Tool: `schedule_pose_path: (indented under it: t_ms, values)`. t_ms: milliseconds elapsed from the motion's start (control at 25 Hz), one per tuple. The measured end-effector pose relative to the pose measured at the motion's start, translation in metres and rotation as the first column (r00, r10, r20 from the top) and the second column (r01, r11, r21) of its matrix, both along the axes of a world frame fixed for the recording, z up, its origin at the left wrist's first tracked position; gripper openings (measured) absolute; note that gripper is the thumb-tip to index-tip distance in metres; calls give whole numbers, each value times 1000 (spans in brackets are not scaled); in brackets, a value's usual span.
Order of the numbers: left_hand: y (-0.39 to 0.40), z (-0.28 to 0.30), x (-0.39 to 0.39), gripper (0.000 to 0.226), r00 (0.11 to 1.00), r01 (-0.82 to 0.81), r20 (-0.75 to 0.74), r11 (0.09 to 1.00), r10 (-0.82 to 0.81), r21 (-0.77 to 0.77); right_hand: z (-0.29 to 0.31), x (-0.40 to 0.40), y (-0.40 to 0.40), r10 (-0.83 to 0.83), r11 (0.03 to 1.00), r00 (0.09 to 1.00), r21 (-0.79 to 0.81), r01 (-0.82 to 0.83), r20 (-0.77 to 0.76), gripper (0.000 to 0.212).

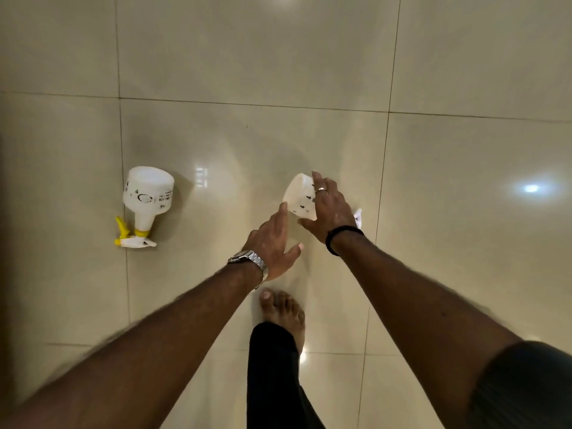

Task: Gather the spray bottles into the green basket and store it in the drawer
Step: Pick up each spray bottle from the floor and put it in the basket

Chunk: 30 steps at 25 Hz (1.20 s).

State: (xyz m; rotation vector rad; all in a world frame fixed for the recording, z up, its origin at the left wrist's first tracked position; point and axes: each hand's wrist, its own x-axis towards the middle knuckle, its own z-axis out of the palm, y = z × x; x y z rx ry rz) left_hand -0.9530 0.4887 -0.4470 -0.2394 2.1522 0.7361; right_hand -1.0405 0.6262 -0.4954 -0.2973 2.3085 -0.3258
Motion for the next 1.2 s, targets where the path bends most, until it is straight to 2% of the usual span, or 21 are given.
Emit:
schedule_pose_path:
  t_ms: [80, 160, 200, 240, 280, 320, 400, 480, 560, 600, 640, 680, 760, 800, 840, 920, 1000, 1040, 1120, 1200]
  values:
    - [-4, 7, 11, 90, 996, -67, 59, 997, 64, 43, 10, 6, 1, -58, 997, 998, -42, 58, 15, 107]
    - [-11, 25, 16, 74, 930, -344, 168, 935, 326, 89, 34, 14, 0, -72, 994, 997, -79, 71, -3, 103]
    - [-15, 36, 15, 66, 819, -557, 233, 824, 524, 106, 49, 18, -2, -32, 994, 998, -106, 26, -56, 101]
    - [-18, 51, 13, 63, 647, -754, 304, 645, 700, 120, 67, 24, -5, 36, 989, 992, -136, -53, -124, 99]
    - [-27, 70, 13, 65, 458, -887, 365, 443, 810, 130, 91, 29, -12, 115, 974, 973, -171, -150, -198, 97]
    - [-37, 93, 11, 67, 330, -944, 426, 301, 842, 137, 114, 30, -19, 192, 946, 942, -203, -252, -275, 95]
    - [-45, 114, 10, 70, 222, -975, 512, 172, 830, 144, 134, 32, -24, 285, 877, 869, -256, -406, -404, 90]
    - [-67, 155, 17, 73, 136, -985, 587, 44, 798, 169, 175, 34, -43, 414, 754, 759, -279, -595, -502, 85]
    - [-90, 197, 27, 73, 117, -972, 617, -39, 778, 234, 218, 31, -64, 464, 656, 674, -288, -698, -575, 87]
    - [-101, 216, 32, 71, 106, -957, 621, -91, 777, 277, 237, 30, -75, 449, 639, 669, -311, -704, -592, 87]
    - [-112, 236, 39, 67, 97, -939, 614, -133, 784, 319, 257, 34, -89, 398, 646, 712, -374, -665, -578, 84]
    - [-120, 253, 45, 62, 82, -918, 599, -174, 797, 357, 275, 40, -101, 304, 673, 797, -474, -567, -522, 78]
    - [-136, 286, 61, 51, 54, -871, 525, -216, 850, 440, 311, 56, -128, 33, 688, 959, -690, -225, -281, 76]
    - [-146, 303, 72, 47, 43, -845, 458, -212, 888, 490, 329, 66, -143, -71, 657, 994, -753, -18, -86, 78]
    - [-155, 319, 85, 46, 33, -824, 365, -181, 931, 537, 347, 76, -160, -125, 611, 985, -774, 169, 116, 79]
    - [-173, 344, 119, 49, 34, -808, 104, -34, 994, 588, 378, 95, -197, -147, 546, 926, -752, 369, 348, 66]
    - [-190, 365, 166, 63, 65, -837, -179, 151, 982, 526, 406, 126, -239, -105, 564, 917, -736, 374, 385, 43]
    - [-198, 374, 188, 71, 70, -848, -290, 210, 954, 486, 418, 143, -259, -78, 590, 929, -735, 335, 361, 37]
    - [-216, 388, 242, 82, 55, -870, -434, 256, 899, 421, 437, 188, -296, 30, 638, 953, -739, 215, 303, 37]
    - [-237, 402, 308, 86, 15, -899, -535, 246, 845, 363, 453, 248, -336, 155, 650, 946, -750, 118, 284, 39]
